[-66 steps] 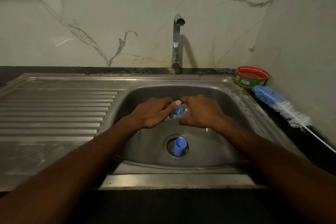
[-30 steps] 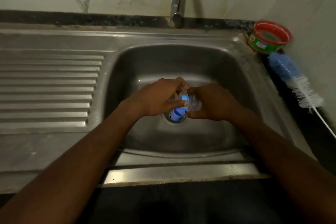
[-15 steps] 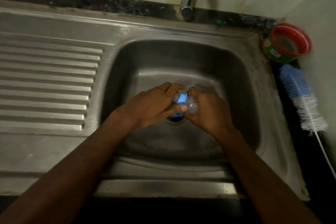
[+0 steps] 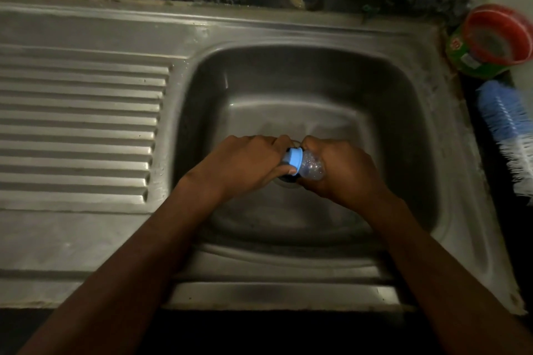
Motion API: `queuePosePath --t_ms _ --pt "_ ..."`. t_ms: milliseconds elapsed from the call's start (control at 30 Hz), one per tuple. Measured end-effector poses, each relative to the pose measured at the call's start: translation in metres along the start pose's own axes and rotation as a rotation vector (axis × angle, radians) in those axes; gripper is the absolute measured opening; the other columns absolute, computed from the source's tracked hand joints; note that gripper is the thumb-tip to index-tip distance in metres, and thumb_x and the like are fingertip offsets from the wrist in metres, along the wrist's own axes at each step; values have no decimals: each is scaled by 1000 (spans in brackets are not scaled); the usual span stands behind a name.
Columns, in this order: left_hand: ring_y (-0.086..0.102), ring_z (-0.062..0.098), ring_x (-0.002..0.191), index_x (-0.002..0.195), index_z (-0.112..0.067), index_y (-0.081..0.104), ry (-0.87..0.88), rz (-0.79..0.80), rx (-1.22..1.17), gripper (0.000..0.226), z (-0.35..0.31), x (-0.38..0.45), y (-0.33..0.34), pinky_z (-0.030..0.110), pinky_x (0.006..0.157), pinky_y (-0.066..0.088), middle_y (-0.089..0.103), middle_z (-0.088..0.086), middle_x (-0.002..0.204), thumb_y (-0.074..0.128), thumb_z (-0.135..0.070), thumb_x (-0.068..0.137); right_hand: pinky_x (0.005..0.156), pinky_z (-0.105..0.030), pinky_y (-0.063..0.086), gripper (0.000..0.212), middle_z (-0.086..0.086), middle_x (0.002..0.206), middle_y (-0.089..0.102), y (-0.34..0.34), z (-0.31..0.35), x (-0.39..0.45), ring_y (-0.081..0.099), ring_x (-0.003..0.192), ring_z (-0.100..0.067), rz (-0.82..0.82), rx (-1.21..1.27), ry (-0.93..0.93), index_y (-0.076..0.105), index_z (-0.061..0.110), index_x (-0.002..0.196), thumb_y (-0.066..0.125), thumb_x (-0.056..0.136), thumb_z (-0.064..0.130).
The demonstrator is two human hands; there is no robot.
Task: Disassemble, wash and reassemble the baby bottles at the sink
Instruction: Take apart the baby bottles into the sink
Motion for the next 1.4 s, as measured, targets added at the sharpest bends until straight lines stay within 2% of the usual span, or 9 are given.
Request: queuePosePath --t_ms 100,300,600,700,767,867,1033,1267,1400 --pt "65 19 106 135 -29 43 0 -2 49 61 1 -1 2 35 81 49 65 -6 124 22 -68 92 57 -22 29 43 6 91 69 0 2 -1 65 79 -18 -16 -17 -33 63 27 104 81 75 51" --pt "63 18 109 134 -30 42 -10 7 68 51 4 1 3 33 76 42 63 -6 126 32 -65 98 63 -24 34 46 6 93 70 6 2 1 67 82 -21 -6 -26 -32 62 27 106 83 71 49" --pt "61 16 118 142 -34 43 -11 -58 13 55 18 -1 -4 36 87 51 60 -10 134 30 -66 99 67 -27 43 48 3 100 69 13 8 14 66 87 -21 8 41 -31 60 24 115 80 78 47" --pt "61 13 116 142 -35 43 5 -105 42 63 16 -3 -8 28 80 44 61 -12 133 18 -70 96 70 -30 50 50 3 99 68 16 8 18 65 85 -20 26 76 -17 59 24 115 81 76 48" --pt "62 12 116 144 -34 41 18 -114 45 54 14 -3 -10 25 76 36 61 -12 133 28 -65 102 69 -27 46 52 4 101 68 13 7 16 65 86 -19 4 80 -33 59 25 116 81 75 47" --pt "66 15 107 146 -35 34 27 -113 38 52 10 -6 -12 26 73 38 66 -9 123 35 -62 102 69 -27 44 54 3 104 66 8 7 7 65 89 -21 8 44 -51 55 26 120 80 74 40" --pt "66 16 92 124 -36 44 0 -43 55 41 11 -6 -8 33 70 45 68 -10 97 20 -60 100 79 -38 52 57 2 110 61 -4 13 -8 58 94 -24 34 -68 -117 52 27 125 75 72 28" --pt "64 10 87 130 -38 43 17 -81 101 41 5 -2 -4 29 70 46 63 -13 92 29 -64 101 88 -35 49 58 8 110 56 -13 3 -13 53 97 -14 22 -190 -80 42 35 125 78 80 33" --pt "63 9 88 131 -37 45 24 -95 182 43 4 6 -1 31 74 49 67 -11 98 30 -64 100 81 -31 45 56 5 114 58 -12 7 -18 57 103 -17 38 -334 -125 41 30 130 74 85 32"
Point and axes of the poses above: each hand's wrist, its own x-axis towards the middle knuckle, its own y-axis out of the palm, z = x × y, the point moved 7 cm from there along x, towards the middle knuckle
